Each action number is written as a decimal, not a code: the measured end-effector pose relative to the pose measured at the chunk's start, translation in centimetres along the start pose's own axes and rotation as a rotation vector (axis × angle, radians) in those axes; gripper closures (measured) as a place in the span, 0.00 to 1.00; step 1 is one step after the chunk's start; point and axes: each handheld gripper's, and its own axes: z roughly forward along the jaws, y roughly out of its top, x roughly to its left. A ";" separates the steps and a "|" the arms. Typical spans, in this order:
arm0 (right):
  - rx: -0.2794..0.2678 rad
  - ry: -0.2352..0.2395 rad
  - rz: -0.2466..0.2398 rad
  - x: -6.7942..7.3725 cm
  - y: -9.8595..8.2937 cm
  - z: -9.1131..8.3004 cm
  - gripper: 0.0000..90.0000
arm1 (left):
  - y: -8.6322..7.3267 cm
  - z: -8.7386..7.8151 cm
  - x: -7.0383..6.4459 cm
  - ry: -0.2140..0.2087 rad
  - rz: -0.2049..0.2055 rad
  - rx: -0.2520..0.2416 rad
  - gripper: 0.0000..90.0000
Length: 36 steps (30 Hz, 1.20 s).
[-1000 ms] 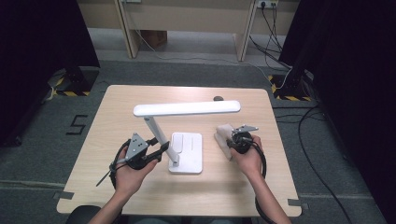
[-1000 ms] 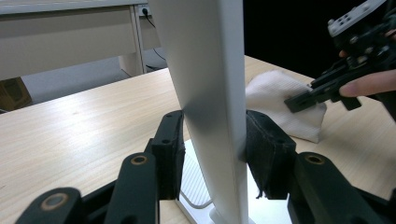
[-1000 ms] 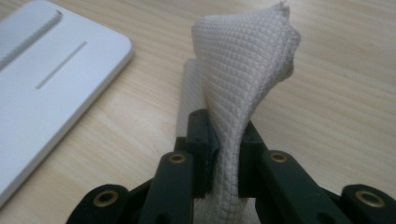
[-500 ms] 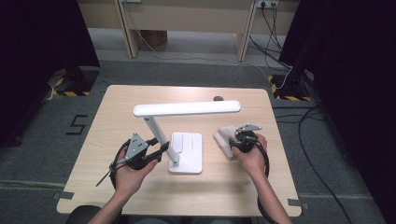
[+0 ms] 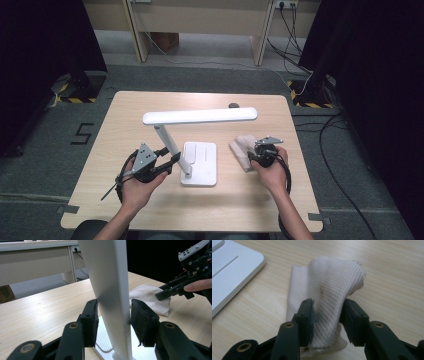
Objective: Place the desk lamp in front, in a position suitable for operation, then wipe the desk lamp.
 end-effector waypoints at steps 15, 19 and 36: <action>-0.063 -0.011 -0.007 0.4 0.4 -1.9 0.65 | -0.2 0.3 0.1 -0.002 -0.015 0.002 0.65; -0.112 -0.020 -0.003 0.4 0.6 -3.8 0.64 | 0.0 0.2 0.1 0.000 -0.013 0.003 0.65; -0.133 0.003 0.029 0.0 -3.9 -6.4 0.60 | -0.7 -2.2 0.7 0.013 -0.020 -0.024 0.57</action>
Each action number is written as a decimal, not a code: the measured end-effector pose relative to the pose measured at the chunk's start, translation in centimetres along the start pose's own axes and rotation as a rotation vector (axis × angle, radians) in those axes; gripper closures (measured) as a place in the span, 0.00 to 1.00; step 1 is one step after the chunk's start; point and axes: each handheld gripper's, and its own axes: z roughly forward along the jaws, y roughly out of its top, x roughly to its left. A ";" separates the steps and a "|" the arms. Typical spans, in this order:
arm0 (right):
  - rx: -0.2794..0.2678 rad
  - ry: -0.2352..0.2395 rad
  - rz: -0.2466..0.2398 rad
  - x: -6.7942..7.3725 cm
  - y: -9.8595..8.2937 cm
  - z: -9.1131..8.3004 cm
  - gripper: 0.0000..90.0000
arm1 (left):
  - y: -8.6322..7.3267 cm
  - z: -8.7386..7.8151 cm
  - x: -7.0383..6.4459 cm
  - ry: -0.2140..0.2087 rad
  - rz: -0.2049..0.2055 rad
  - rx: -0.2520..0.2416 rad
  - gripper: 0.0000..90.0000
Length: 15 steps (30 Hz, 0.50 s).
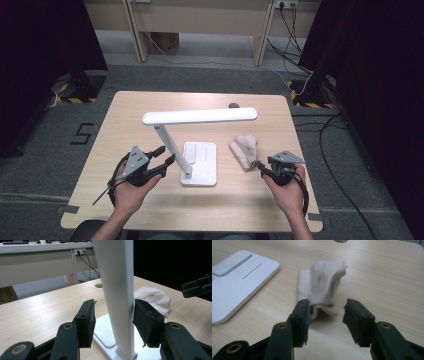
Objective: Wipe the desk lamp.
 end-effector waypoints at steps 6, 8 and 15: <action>-0.002 0.014 0.018 -0.2 -1.5 0.3 0.59 | -1.4 -2.1 1.1 0.034 -0.011 0.011 0.55; -0.004 0.020 0.013 -0.3 -1.7 0.3 0.59 | -1.8 -2.7 1.5 0.051 -0.016 0.012 0.54; -0.020 0.019 0.005 -0.1 -2.2 -0.2 0.58 | -3.4 -4.3 3.9 0.123 -0.025 0.049 0.54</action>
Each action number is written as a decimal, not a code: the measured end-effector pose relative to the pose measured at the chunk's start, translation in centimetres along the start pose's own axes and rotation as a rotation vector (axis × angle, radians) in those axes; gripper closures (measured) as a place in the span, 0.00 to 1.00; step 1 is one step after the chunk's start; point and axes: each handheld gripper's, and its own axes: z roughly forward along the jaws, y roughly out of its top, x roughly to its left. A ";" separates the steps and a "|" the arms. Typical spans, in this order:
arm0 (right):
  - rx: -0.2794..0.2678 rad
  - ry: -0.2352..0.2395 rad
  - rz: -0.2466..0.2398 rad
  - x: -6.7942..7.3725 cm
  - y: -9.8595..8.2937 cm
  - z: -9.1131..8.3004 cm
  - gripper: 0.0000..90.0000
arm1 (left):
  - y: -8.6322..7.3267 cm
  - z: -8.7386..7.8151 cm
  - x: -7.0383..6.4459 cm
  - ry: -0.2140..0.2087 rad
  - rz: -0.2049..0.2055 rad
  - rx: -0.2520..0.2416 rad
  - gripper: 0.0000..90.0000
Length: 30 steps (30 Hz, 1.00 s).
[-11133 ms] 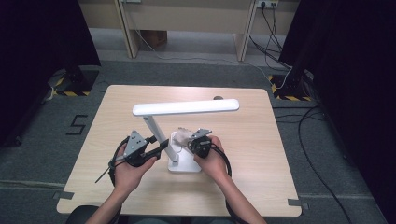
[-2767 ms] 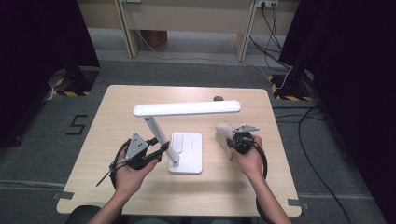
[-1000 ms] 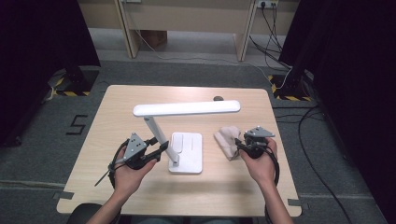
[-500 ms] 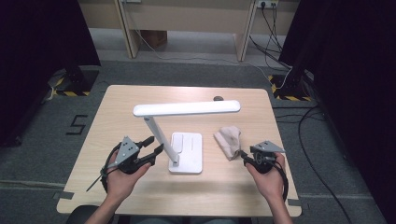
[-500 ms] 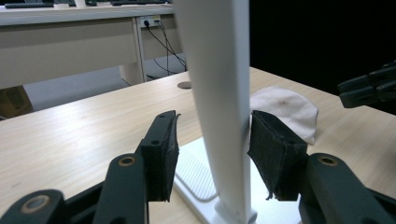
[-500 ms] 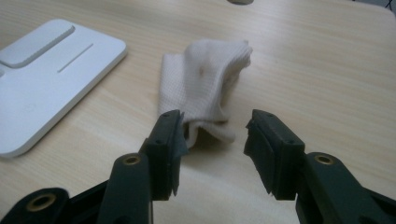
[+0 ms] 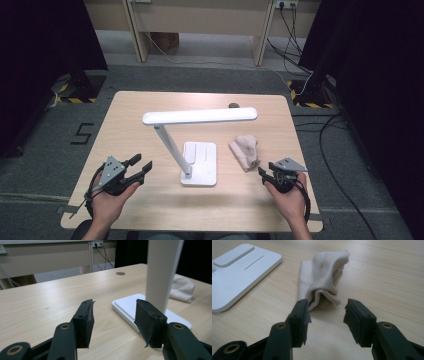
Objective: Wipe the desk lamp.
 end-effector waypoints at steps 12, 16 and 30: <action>-0.057 -0.039 0.016 -1.6 -1.7 -2.1 0.58 | -3.1 -1.1 4.5 0.107 -0.062 0.078 0.49; -0.072 -0.051 0.033 -2.2 -2.4 -2.7 0.57 | -4.3 -1.6 6.1 0.178 -0.071 0.116 0.49; -0.113 -0.092 0.089 -3.5 -5.0 -3.3 0.57 | -5.2 -2.2 7.3 0.234 -0.131 0.123 0.47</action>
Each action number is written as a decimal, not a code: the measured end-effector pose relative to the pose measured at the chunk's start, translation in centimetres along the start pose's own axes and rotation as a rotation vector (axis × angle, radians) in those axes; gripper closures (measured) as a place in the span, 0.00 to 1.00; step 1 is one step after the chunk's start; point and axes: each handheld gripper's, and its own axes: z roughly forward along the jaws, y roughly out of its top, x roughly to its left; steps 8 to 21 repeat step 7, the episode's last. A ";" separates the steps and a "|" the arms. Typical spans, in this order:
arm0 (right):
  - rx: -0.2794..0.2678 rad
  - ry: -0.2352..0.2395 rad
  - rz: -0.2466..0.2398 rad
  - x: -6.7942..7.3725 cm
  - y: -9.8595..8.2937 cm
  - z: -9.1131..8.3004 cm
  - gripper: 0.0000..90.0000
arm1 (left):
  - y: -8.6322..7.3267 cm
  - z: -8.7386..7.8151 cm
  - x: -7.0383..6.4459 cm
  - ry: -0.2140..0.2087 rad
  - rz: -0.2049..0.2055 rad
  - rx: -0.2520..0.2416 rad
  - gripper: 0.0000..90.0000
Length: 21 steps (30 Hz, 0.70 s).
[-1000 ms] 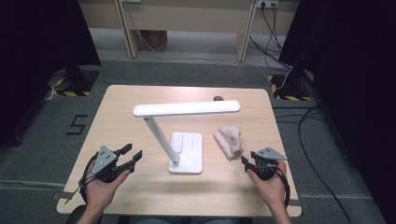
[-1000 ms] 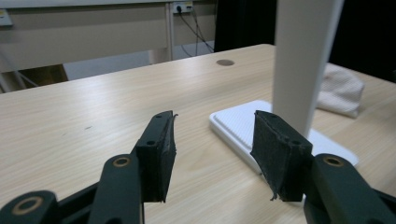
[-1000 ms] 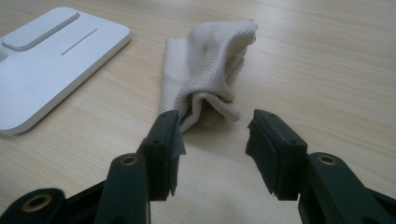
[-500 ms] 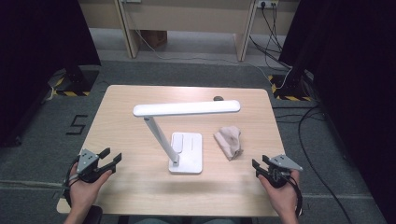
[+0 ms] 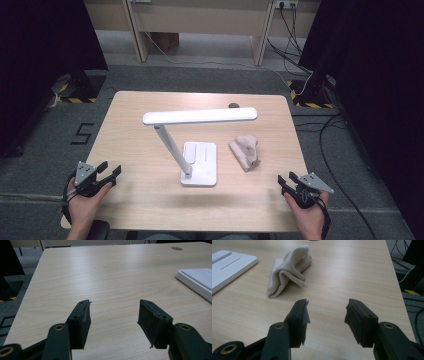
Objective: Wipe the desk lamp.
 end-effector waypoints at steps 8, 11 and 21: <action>-0.010 0.010 -0.015 0.5 0.1 0.4 0.56 | 0.0 0.3 -0.4 -0.029 0.026 0.018 0.47; -0.010 0.010 -0.015 0.5 0.1 0.4 0.56 | 0.0 0.3 -0.4 -0.029 0.026 0.018 0.47; -0.010 0.010 -0.015 0.5 0.1 0.4 0.56 | 0.0 0.3 -0.4 -0.029 0.026 0.018 0.47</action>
